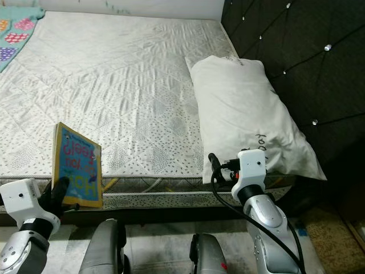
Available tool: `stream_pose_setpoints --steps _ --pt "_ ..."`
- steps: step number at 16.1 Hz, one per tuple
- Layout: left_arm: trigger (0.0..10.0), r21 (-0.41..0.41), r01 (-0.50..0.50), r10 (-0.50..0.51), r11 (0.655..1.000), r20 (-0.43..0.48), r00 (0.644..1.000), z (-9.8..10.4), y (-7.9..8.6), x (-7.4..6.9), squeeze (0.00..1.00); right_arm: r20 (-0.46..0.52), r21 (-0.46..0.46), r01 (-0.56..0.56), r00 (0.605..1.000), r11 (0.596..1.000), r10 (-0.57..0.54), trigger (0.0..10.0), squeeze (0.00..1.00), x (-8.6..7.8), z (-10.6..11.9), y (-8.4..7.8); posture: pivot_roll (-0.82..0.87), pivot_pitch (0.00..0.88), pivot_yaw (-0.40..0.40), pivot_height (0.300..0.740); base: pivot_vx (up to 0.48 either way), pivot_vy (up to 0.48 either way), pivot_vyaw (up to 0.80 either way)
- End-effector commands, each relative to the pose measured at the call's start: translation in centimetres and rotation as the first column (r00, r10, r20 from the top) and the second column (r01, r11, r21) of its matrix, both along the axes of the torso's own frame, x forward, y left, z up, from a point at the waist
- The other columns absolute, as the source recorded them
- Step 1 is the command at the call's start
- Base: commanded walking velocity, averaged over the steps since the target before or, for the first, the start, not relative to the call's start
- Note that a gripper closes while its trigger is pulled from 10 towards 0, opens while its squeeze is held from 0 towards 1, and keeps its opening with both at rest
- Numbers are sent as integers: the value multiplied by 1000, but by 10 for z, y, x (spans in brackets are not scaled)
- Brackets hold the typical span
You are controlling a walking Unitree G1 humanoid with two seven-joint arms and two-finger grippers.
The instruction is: Clean up the room
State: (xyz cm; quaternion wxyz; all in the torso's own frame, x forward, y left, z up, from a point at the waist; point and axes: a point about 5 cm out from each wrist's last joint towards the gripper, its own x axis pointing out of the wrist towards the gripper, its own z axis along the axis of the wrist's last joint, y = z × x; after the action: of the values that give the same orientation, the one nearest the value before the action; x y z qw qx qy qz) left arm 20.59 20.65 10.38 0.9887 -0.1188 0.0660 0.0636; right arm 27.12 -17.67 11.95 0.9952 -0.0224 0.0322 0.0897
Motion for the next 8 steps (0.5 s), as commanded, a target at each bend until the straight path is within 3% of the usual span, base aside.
stream_pose_setpoints --steps 1,3,8 --pt "10000 6 22 -22 1000 43 999 9 -3 0 0 -2 -6 5 1000 1000 -5 10000 0 0 1 -3 -25 146 -56 588 0 0 0" --pt "10000 0 32 -32 999 47 998 9 -5 1 0 -3 -9 4 1000 1000 -4 10000 0 0 1 -3 -25 147 -56 588 129 0 0" --pt "10000 -8 38 -38 999 54 998 10 -6 4 0 -10 -9 -4 1000 1000 4 10000 0 -1 -3 -1 -23 147 -54 588 310 0 0"
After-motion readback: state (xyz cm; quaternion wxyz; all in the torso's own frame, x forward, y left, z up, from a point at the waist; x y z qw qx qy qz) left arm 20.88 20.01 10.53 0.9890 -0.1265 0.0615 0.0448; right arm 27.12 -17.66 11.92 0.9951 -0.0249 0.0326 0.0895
